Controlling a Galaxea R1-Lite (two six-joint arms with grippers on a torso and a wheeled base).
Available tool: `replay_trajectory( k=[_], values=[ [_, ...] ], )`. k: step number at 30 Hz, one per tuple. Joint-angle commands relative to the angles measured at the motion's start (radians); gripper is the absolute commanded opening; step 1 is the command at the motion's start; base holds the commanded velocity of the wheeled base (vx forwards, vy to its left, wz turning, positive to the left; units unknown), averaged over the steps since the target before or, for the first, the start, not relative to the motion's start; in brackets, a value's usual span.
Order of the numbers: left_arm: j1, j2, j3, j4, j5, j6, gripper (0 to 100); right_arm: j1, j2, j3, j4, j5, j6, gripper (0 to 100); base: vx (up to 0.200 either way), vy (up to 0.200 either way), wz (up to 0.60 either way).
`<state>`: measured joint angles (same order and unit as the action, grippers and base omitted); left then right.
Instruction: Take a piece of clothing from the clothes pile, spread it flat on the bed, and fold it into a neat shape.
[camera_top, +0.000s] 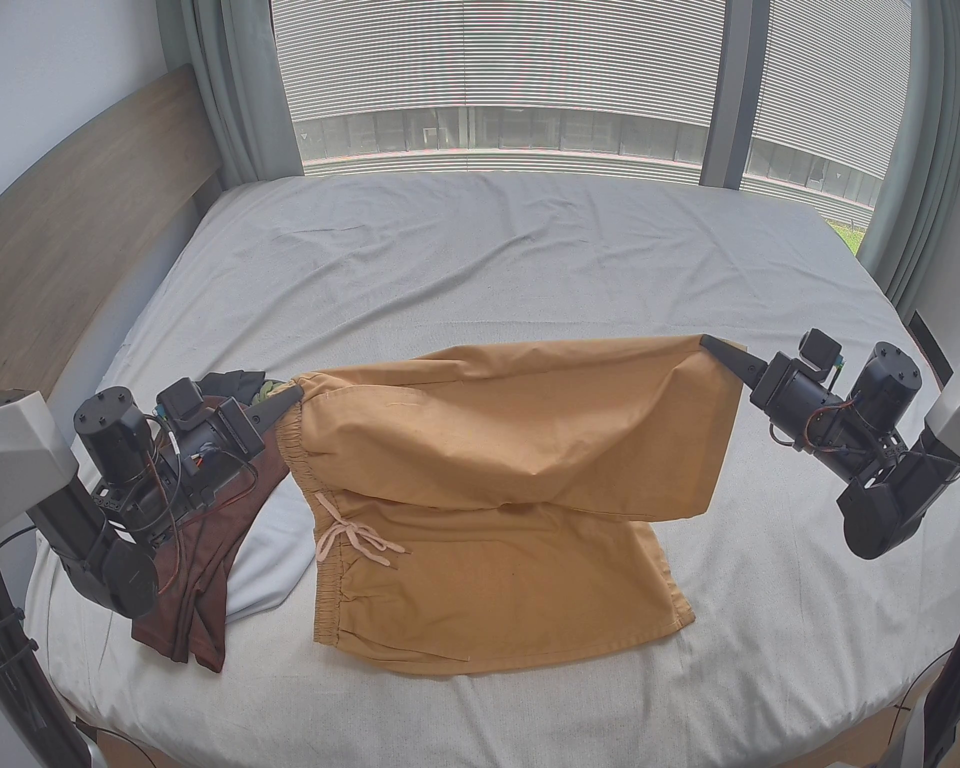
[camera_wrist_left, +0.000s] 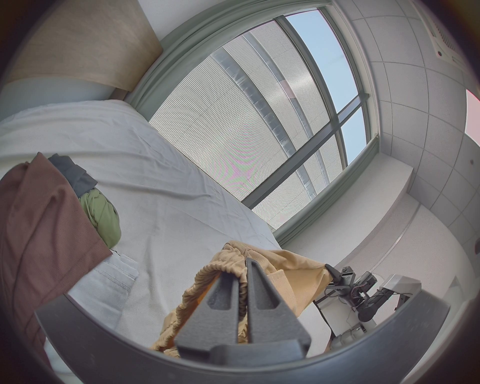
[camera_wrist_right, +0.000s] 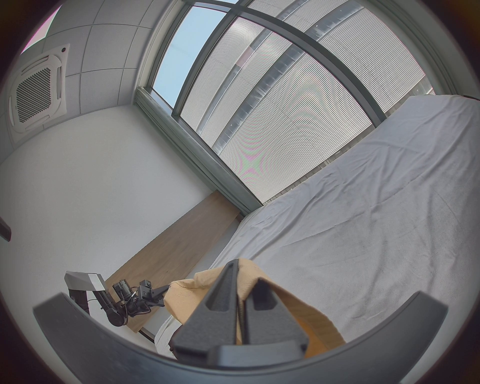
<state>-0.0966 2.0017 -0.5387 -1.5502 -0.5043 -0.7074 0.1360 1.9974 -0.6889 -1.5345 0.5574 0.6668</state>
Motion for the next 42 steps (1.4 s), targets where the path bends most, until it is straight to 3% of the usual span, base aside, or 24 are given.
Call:
replay_trajectory(
  k=[1,24,42],
  values=[
    [0.009,0.009,0.002,0.001,-0.002,0.019,0,-0.004,0.0,-0.003,-0.001,0.001,0.0,0,0.0,0.0,0.0],
    [0.021,0.028,0.002,-0.001,0.0,0.088,0,-0.041,0.001,-0.018,-0.003,0.002,0.0,0,0.0,0.0,0.0],
    [0.023,0.026,0.002,-0.001,-0.002,0.083,0,-0.061,0.001,-0.024,-0.003,0.004,0.0,0,0.0,0.0,0.0]
  ],
)
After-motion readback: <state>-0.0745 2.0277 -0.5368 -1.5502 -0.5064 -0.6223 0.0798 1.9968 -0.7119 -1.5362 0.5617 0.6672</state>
